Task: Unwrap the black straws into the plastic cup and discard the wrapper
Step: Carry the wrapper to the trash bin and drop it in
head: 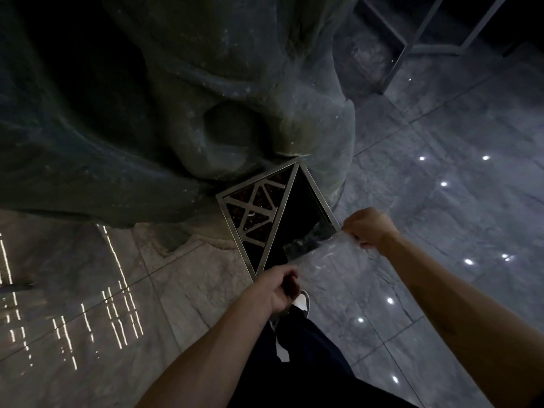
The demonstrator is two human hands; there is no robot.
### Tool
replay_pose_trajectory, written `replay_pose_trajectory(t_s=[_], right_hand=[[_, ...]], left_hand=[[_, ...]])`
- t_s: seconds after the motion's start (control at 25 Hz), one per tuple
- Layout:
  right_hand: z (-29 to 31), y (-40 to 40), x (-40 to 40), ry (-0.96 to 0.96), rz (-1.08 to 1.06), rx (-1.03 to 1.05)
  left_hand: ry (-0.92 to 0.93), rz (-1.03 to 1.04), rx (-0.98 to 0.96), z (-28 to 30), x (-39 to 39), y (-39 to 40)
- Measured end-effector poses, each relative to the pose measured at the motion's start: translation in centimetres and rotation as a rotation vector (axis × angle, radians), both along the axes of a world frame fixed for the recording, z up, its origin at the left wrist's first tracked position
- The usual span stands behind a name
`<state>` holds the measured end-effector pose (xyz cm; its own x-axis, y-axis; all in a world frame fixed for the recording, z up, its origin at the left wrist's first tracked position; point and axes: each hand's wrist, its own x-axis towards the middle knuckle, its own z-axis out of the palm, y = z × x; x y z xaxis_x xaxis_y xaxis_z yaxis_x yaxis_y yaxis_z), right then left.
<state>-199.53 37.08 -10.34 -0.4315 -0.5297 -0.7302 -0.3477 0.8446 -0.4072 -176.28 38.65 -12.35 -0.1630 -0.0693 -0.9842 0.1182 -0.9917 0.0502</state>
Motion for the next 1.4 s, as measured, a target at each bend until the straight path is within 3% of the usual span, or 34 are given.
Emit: replay_pose_trajectory(t_s=[0.28, 0.68, 0.92, 1.16, 1.4], right_hand=[[-2.1, -1.2, 2.2, -0.090, -0.047, -0.021], [-2.8, -0.4, 3.3, 0.034, 0.165, -0.029], [-2.2, 1.1, 3.6, 0.061, 0.174, -0.109], [1.7, 4.1, 3.9, 0.158, 0.407, -0.190], [6.1, 5.6, 5.4, 0.270, 0.725, -0.457]], left_hand=[[-0.246, -0.040, -0.114, -2.6, -0.1, -2.6], [-0.297, -0.202, -0.155, -3.2, 0.1, -2.1], [-0.300, -0.262, -0.224, -1.6, 0.9, -1.9], [-0.255, -0.527, -0.579, 2.2, 3.4, -1.4], [-0.283, -0.779, -0.993, 6.1, 7.8, 0.1]])
